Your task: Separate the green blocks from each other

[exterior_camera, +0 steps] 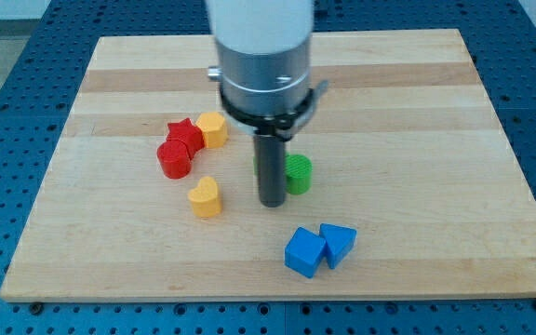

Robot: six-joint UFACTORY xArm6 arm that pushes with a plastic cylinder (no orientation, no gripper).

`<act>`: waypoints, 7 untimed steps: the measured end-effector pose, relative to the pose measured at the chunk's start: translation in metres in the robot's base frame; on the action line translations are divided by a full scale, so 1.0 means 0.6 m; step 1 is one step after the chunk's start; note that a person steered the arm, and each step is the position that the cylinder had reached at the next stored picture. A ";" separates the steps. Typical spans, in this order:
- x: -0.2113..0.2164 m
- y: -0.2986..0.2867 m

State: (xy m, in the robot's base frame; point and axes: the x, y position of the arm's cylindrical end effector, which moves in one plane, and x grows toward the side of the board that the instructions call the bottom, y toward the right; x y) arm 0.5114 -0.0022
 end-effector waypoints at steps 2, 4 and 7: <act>-0.062 0.074; -0.101 0.052; -0.073 0.099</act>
